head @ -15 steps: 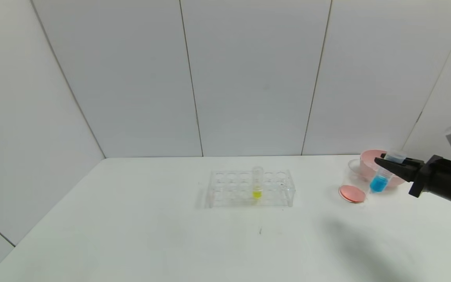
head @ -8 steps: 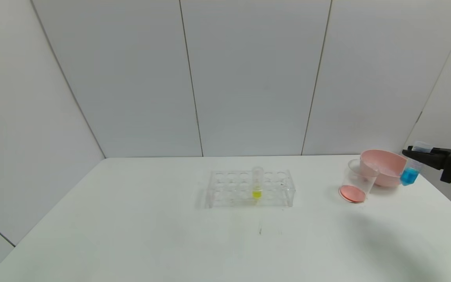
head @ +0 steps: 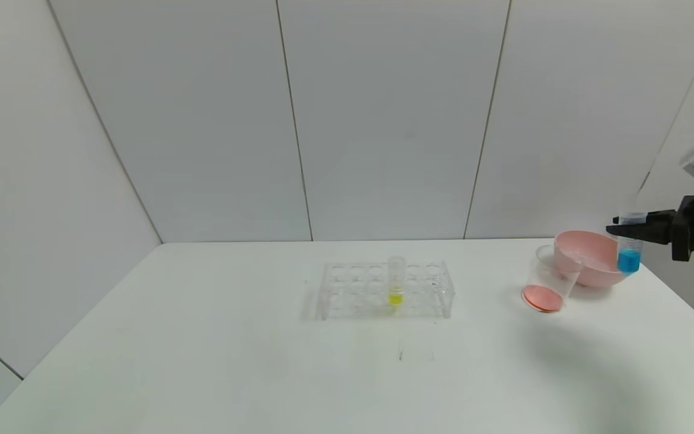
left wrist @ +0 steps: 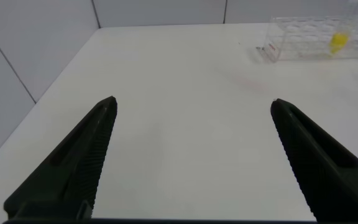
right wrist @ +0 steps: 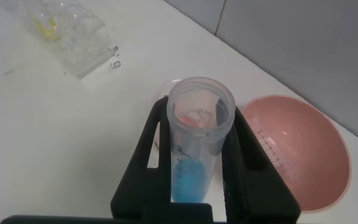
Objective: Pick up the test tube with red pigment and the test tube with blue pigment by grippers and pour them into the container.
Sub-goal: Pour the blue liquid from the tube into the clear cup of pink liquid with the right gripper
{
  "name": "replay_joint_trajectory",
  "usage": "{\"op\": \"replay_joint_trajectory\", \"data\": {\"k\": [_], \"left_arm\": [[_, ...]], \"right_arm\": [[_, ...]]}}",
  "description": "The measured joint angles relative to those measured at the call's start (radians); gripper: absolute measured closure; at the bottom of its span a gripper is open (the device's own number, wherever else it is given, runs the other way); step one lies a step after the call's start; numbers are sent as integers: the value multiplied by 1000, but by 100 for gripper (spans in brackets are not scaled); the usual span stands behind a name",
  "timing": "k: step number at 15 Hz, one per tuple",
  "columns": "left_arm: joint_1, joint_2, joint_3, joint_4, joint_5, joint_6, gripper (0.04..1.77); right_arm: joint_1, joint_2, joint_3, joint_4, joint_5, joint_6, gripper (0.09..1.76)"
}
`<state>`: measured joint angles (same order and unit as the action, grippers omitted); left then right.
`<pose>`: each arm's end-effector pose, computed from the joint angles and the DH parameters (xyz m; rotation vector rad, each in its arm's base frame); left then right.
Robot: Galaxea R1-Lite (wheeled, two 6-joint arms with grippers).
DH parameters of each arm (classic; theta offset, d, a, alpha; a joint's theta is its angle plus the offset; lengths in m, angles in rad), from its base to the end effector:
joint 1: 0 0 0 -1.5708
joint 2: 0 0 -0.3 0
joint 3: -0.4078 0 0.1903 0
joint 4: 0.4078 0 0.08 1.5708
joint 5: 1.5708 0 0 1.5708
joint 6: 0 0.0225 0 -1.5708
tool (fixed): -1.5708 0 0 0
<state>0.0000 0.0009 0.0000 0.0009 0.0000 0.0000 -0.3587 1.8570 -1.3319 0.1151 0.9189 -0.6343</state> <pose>-0.0227 0.0000 0.0754 0.0000 0.0018 0.0000 0.3329 -0.1057 0.2096 -0.2179 0.3245 0.6731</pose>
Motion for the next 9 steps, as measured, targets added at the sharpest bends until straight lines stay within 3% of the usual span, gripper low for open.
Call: {"op": "replay_joint_trajectory", "data": {"k": [7, 9], "left_arm": [[0, 0, 0, 0, 0, 0, 5], [0, 0, 0, 0, 0, 0, 5]], "right_arm": [[80, 154, -520, 612, -177, -231, 132], [99, 210, -628, 717, -296, -369, 132]]}}
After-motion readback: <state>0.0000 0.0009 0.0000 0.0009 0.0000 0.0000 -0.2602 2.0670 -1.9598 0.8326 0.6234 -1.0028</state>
